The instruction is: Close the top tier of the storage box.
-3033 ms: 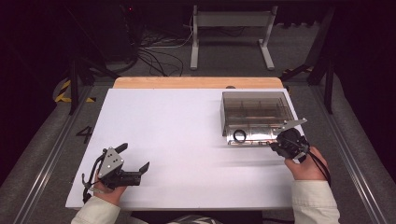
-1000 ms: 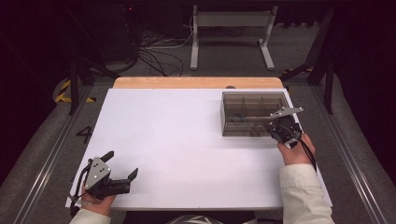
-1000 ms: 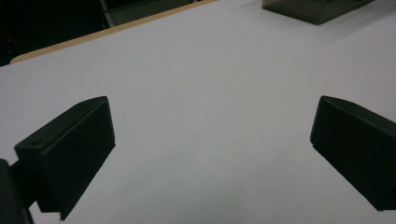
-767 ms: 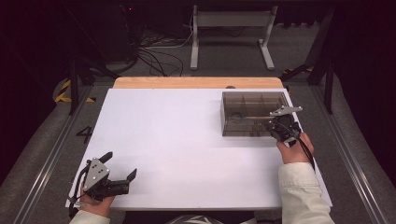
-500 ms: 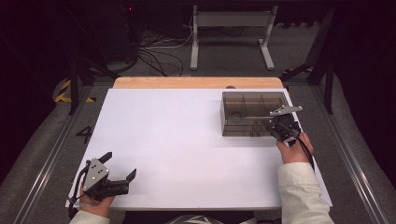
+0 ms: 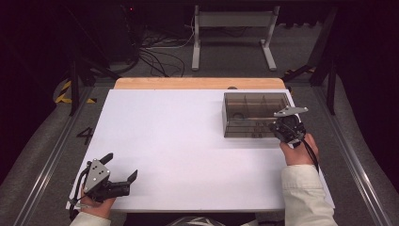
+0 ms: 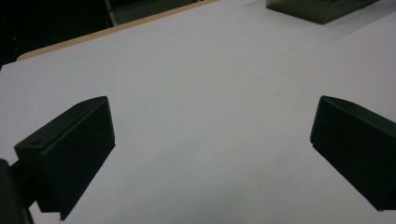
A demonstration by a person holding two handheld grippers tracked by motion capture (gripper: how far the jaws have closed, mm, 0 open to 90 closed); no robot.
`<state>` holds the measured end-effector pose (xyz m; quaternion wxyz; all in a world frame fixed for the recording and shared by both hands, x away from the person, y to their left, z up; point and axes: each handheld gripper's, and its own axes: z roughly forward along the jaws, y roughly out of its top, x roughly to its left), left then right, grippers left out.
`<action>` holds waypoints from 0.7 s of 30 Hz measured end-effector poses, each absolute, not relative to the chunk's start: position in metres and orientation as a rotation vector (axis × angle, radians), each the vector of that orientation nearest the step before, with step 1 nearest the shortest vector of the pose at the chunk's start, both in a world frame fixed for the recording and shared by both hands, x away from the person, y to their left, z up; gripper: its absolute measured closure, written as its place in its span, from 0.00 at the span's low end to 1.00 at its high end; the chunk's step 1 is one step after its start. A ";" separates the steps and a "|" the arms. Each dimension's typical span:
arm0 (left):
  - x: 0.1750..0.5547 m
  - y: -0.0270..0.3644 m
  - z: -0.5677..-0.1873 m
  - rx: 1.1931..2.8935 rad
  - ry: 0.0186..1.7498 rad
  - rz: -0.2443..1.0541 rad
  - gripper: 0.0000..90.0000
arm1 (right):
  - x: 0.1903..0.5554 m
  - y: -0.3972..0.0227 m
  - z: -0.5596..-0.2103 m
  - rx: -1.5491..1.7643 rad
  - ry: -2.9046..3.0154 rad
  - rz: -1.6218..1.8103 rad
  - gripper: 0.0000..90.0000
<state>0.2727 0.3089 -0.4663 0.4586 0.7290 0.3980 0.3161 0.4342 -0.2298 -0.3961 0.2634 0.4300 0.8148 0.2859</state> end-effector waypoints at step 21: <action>0.272 0.309 -0.466 1.792 0.977 0.776 0.01 | 0.404 -0.214 -0.364 0.968 2.214 0.976 0.60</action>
